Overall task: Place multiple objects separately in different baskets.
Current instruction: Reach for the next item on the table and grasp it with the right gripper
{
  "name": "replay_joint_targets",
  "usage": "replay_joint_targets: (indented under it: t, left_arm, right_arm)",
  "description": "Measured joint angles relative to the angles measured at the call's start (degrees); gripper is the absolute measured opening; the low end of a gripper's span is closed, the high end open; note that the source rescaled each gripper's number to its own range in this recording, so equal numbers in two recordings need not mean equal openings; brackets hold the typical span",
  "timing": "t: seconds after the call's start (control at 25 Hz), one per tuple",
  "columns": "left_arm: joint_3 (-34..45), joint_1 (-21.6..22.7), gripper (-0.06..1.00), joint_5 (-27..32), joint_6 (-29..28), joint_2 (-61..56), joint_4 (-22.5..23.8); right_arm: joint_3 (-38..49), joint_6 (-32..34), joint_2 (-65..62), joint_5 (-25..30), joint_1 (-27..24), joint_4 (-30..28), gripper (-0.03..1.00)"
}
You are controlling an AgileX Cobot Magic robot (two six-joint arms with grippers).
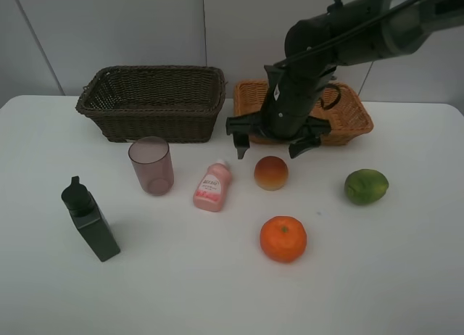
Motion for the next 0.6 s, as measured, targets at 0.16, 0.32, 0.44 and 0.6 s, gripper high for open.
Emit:
replay_joint_targets:
  t: [0.16, 0.32, 0.44, 0.6]
  left_arm:
    - [0.0, 0.0, 1.0, 0.0, 0.0, 0.0, 0.0]
    - [0.0, 0.0, 1.0, 0.0, 0.0, 0.0, 0.0]
    - [0.0, 0.0, 1.0, 0.0, 0.0, 0.0, 0.0]
    - [0.0, 0.0, 1.0, 0.0, 0.0, 0.0, 0.0]
  right_arm:
    - [0.0, 4.5, 0.8, -0.9, -1.0, -3.2, 0.96]
    - [0.0, 5.1, 3.2, -1.2, -1.2, -4.3, 0.96]
    - [0.0, 5.3, 4.8, -2.2, -1.2, -4.4, 0.96]
    - [0.0, 5.5, 6.7, -2.5, -1.2, -4.7, 0.96]
